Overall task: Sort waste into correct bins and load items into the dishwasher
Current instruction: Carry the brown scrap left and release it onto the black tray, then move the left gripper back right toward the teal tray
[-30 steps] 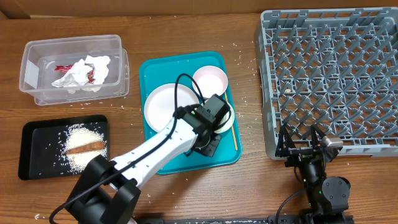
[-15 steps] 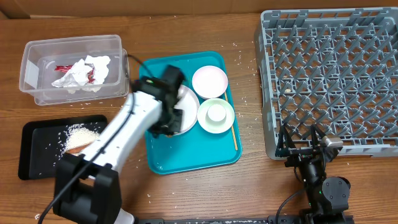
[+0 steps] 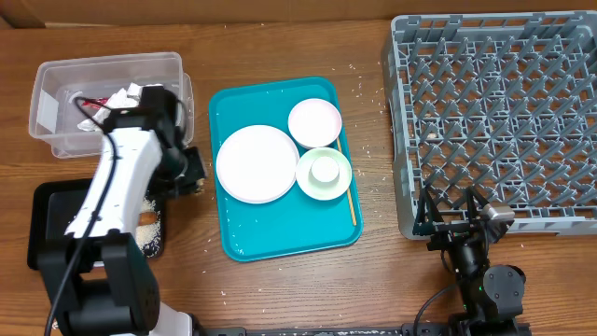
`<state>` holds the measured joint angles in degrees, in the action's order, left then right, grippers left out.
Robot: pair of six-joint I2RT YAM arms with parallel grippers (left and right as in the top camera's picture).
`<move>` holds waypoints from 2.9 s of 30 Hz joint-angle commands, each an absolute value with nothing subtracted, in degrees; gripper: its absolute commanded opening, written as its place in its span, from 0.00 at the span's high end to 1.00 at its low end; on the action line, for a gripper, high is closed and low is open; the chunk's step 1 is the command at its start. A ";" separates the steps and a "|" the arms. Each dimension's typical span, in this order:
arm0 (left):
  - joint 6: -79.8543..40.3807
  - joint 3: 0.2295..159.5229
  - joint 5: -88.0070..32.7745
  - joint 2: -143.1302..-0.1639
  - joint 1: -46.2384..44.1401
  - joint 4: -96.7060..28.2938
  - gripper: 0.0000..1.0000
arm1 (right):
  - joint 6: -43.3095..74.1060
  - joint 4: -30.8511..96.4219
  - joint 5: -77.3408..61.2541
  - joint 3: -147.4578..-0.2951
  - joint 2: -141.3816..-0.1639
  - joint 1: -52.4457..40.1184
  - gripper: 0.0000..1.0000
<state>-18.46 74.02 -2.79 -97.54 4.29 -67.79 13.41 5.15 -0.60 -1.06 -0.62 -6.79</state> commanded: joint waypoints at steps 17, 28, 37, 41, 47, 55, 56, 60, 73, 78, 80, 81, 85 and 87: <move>-25.02 79.24 -4.10 -97.71 33.04 -68.05 0.87 | 13.04 4.78 -0.08 -0.47 -0.16 -6.72 0.00; -26.00 79.18 -8.10 -97.71 33.87 -66.89 0.00 | 13.04 4.78 -0.08 -0.47 -0.16 -6.72 0.00; -19.86 79.18 -21.58 -96.62 32.08 -67.75 0.01 | 13.04 4.78 -0.08 -0.47 -0.16 -6.72 0.00; -16.16 79.18 -24.67 -95.53 27.44 -68.47 0.01 | 13.04 4.78 -0.08 -0.47 -0.16 -6.72 0.00; -15.38 79.13 -24.34 -95.13 15.40 -68.60 0.00 | 13.06 4.78 -0.08 -0.47 -0.16 -6.72 0.00; -17.80 79.13 -15.53 -95.15 -1.61 -63.16 0.01 | 13.04 4.78 -0.08 -0.47 -0.16 -6.72 0.00; -17.91 79.13 -14.09 -95.18 -3.38 -62.65 0.00 | 13.04 4.78 -0.08 -0.47 -0.16 -6.72 0.00; -18.00 79.13 -7.73 -95.18 -9.58 -60.45 0.00 | 13.04 4.78 -0.08 -0.47 -0.16 -6.72 0.00; -30.81 79.13 2.44 -95.20 -9.87 -48.40 0.00 | 25.41 -2.81 -8.58 -0.47 -0.16 -6.74 0.00; -31.31 79.13 3.42 -95.20 -8.19 -46.50 0.00 | 40.03 -7.81 -10.63 -0.47 -0.16 -6.74 0.00; -31.31 79.13 3.42 -95.20 -8.16 -46.50 0.00 | 47.24 -12.38 -11.07 -0.47 -0.16 -6.74 0.00; -31.31 79.13 3.42 -95.20 -8.16 -46.50 0.00 | 47.86 -15.33 -11.81 -0.47 -0.16 -6.74 0.00; -31.27 79.13 3.70 -95.20 -8.16 -46.50 0.00 | 47.79 -23.38 -13.15 -1.28 -0.16 -6.74 0.00; -31.31 79.13 4.78 -95.20 -8.14 -46.48 0.00 | 47.55 -21.76 -13.17 -3.36 -0.45 -6.72 0.00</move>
<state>-30.11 78.17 2.61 -96.97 -8.05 -46.65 43.99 -22.74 -11.68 -1.15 -0.58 -6.79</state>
